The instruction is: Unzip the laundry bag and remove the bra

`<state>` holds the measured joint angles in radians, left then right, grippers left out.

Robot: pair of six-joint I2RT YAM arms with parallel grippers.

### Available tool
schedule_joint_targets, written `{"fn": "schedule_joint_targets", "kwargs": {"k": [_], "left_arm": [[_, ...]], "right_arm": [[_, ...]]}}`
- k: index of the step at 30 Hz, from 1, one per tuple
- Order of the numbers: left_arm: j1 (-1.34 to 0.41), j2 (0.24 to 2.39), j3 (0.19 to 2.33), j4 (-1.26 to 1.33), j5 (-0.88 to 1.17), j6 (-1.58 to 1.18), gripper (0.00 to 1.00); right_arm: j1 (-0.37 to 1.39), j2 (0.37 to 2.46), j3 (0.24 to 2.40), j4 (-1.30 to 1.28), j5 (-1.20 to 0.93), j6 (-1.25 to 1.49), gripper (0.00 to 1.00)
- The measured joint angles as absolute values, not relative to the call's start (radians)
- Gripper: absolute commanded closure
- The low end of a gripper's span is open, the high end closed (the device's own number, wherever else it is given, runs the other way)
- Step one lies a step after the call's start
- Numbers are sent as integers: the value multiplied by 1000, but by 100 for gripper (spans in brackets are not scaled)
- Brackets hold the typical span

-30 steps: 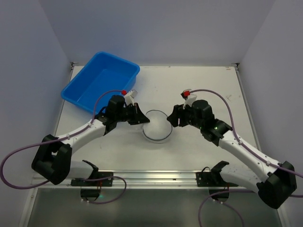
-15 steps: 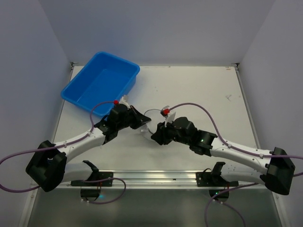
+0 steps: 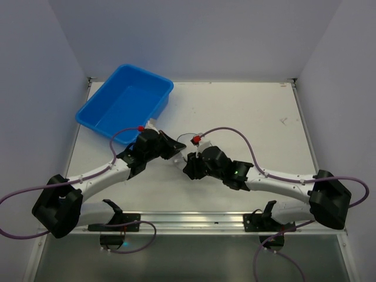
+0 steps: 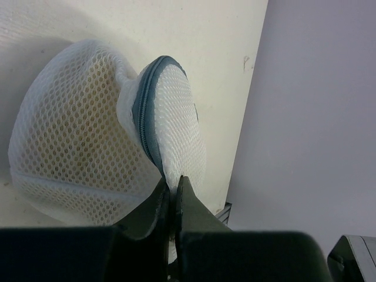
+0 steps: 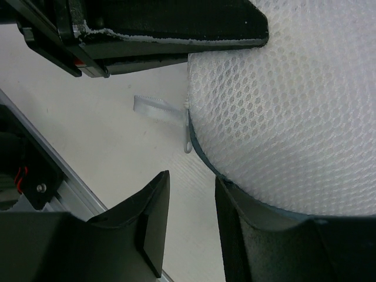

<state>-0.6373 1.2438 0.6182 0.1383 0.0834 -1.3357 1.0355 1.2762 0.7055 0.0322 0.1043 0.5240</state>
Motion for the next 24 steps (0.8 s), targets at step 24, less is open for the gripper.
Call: {"fn": "schedule_joint_targets", "kwargs": {"k": [24], "left_arm": [[-658, 1243, 618, 141, 17, -1355, 100]], "right_arm": [[1043, 1353, 799, 51, 208, 570, 65]]}}
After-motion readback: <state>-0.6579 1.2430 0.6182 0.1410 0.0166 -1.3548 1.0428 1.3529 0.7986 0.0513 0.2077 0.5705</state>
